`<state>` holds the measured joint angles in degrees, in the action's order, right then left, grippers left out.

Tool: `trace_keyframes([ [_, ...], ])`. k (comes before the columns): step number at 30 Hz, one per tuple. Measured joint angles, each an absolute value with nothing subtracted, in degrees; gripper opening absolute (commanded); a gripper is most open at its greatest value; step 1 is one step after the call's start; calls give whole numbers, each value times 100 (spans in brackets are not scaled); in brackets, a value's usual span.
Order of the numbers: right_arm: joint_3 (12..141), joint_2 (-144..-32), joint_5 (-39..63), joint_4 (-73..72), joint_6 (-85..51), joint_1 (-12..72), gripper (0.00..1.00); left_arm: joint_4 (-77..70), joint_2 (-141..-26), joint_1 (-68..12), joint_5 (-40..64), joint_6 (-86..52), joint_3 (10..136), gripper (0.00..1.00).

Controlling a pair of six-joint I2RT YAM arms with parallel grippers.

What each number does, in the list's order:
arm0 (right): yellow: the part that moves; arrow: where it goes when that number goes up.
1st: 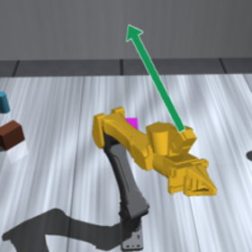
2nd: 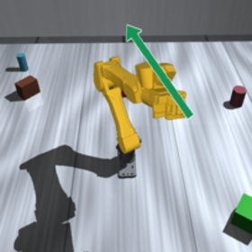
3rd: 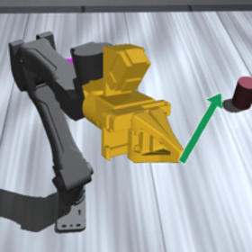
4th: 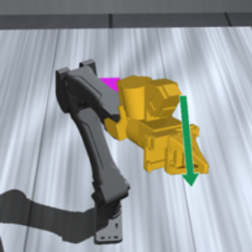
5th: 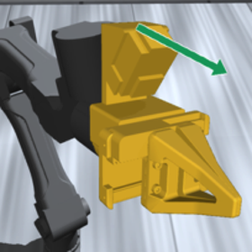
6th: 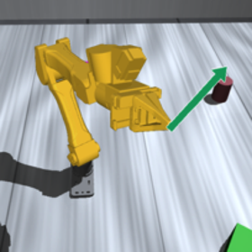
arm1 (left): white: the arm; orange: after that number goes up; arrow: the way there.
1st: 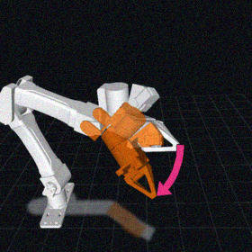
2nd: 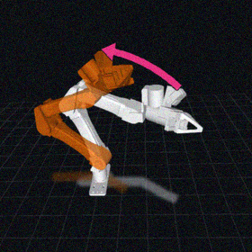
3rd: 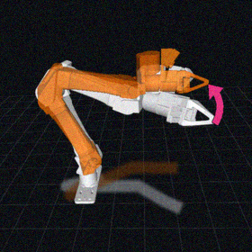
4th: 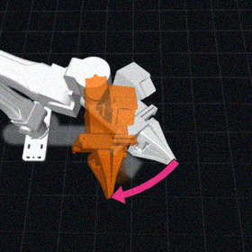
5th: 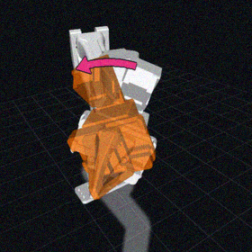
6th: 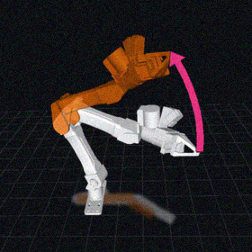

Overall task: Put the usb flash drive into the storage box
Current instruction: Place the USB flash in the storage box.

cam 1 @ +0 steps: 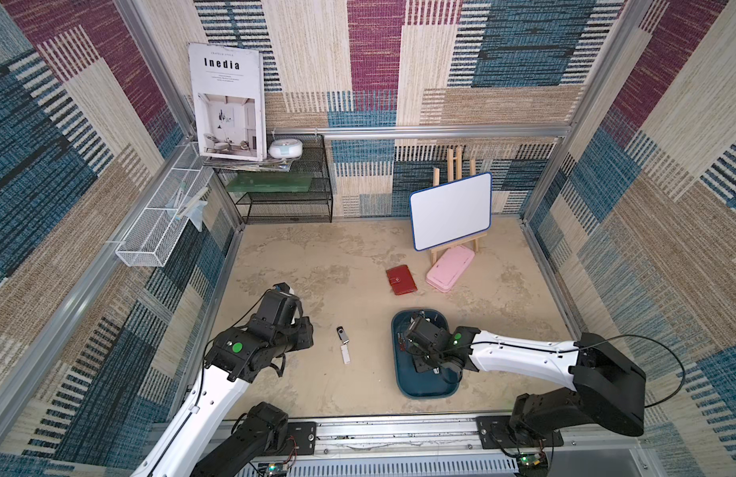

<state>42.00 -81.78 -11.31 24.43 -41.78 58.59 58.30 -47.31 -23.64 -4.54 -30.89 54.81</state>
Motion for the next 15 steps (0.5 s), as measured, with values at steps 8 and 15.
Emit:
trace_keyframes([
  [8, 4027, -8221, -1199, 2429, -4346, 5859, 18, 5830, -4742, -2366, -454, -3089, 5478, 53],
  [15, 4025, -8294, -1356, 2408, -4425, 5859, 25, 5830, -4742, -2375, -454, -3089, 5478, 53],
])
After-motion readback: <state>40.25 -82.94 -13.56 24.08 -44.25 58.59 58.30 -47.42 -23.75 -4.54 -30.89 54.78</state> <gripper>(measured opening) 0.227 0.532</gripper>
